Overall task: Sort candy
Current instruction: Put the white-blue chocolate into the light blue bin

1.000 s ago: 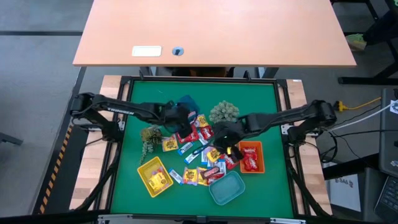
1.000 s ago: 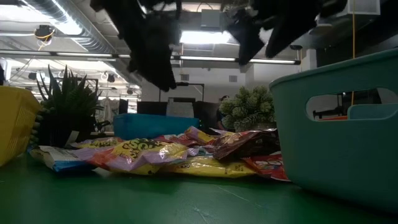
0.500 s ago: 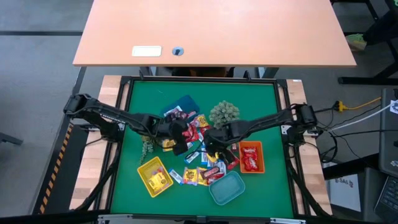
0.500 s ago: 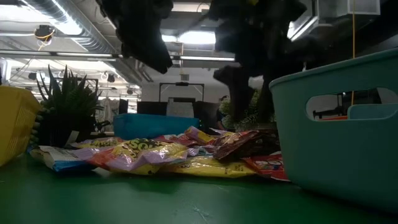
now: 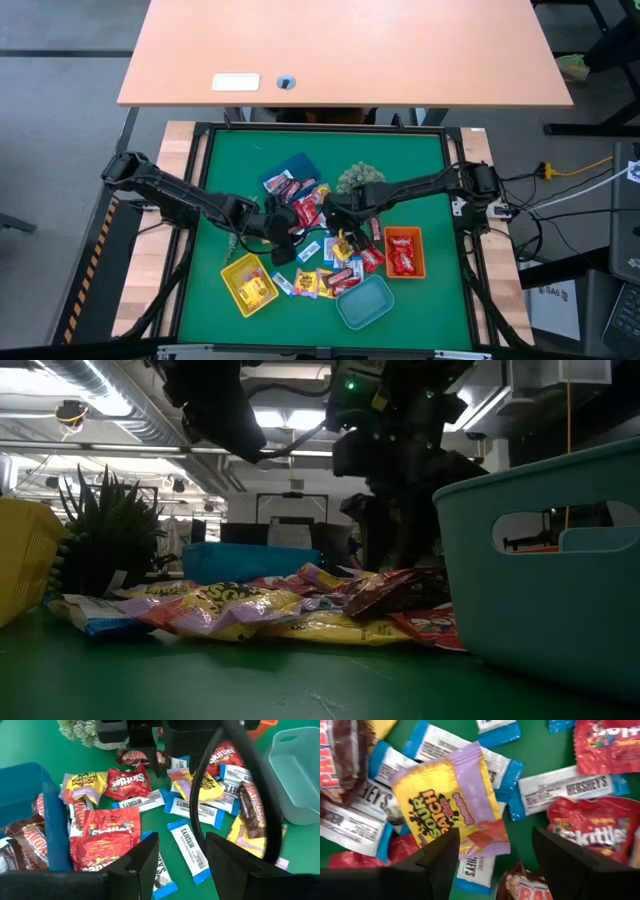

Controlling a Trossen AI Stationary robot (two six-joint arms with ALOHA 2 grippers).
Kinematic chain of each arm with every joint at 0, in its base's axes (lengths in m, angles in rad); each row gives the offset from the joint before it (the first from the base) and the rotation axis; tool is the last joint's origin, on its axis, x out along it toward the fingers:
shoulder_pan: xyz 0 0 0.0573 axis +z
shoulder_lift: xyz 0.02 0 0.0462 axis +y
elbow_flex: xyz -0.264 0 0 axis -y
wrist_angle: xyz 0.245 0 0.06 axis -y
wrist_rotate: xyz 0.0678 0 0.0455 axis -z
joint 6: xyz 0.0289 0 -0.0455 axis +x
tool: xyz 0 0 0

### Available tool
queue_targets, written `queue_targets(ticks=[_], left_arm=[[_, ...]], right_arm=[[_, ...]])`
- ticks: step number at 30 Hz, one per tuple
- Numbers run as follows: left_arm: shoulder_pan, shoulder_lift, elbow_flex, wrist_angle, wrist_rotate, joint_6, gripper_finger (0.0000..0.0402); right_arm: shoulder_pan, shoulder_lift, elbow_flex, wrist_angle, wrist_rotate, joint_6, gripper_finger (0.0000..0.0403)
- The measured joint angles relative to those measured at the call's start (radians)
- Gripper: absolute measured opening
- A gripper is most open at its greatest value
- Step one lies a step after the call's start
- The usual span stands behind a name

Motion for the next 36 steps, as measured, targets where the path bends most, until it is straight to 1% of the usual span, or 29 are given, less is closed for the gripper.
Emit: queue_targets(ticks=[9,16,32,36], left_arm=[[-0.005,0.000,0.000,0.000,0.000,0.000,0.0149],[-0.005,0.000,0.000,0.000,-0.024,0.000,0.0149],[-0.005,0.000,0.000,-0.001,-0.027,0.001,0.0149],[-0.005,0.000,0.000,-0.001,-0.028,0.001,0.0149]], right_arm=[[-0.002,0.061,0.000,0.001,-0.014,0.000,0.0248],[-0.002,0.061,0.000,0.001,-0.013,0.000,0.0248],[-0.002,0.056,0.001,-0.006,0.023,0.005,0.0248],[-0.002,0.056,0.032,-0.027,0.025,0.006,0.0248]])
